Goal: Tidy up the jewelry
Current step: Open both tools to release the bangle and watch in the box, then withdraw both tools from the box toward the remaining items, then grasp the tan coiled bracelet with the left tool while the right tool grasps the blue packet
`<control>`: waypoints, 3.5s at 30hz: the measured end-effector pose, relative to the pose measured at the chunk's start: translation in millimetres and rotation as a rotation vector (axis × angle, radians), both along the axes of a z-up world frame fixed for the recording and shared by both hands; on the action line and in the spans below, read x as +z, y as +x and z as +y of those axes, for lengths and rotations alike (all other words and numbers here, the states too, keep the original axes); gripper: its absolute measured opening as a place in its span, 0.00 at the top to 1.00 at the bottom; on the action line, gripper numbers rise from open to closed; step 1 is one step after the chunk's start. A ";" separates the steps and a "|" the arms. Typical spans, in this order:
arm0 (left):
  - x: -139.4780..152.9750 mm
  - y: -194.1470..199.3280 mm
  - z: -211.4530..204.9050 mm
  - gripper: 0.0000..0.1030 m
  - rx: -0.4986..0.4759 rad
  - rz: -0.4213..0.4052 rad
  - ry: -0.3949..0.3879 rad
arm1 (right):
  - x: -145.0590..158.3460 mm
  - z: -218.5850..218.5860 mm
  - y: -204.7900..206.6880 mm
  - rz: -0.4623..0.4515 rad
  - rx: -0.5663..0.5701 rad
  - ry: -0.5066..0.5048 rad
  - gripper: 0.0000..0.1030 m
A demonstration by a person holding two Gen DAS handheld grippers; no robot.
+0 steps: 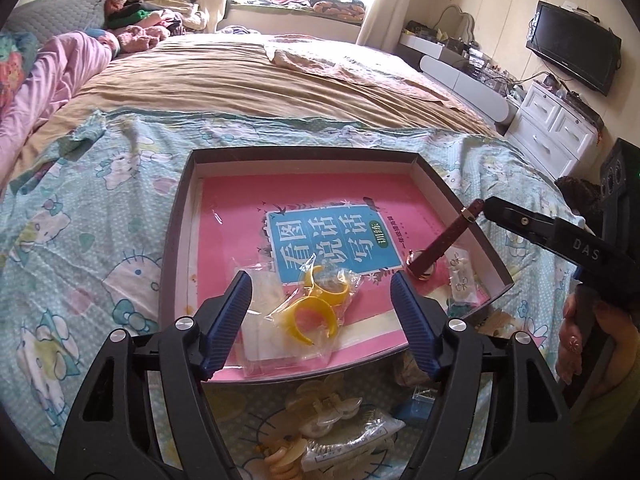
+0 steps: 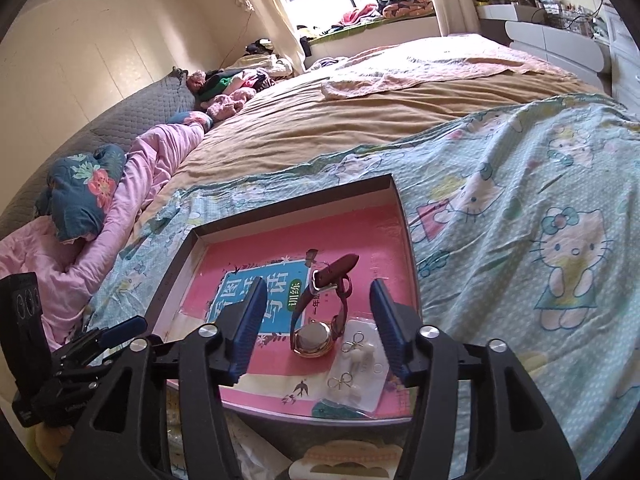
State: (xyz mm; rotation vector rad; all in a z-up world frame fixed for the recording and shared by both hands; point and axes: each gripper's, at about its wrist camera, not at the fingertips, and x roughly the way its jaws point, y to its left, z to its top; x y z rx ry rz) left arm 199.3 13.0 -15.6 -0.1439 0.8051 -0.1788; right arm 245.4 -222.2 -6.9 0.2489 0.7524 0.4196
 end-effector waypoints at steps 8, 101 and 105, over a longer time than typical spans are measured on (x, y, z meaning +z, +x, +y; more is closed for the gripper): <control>12.7 -11.8 6.4 0.30 0.025 -0.016 0.018 | 22.9 -2.5 -27.7 -0.098 0.000 -0.044 0.19; -29.9 -127.1 20.0 0.64 0.053 0.121 0.089 | -5.5 71.6 -132.4 -0.056 0.428 -0.225 0.53; -34.9 -125.3 15.9 0.69 0.036 0.134 0.086 | -16.0 74.5 -127.9 -0.032 0.436 -0.242 0.62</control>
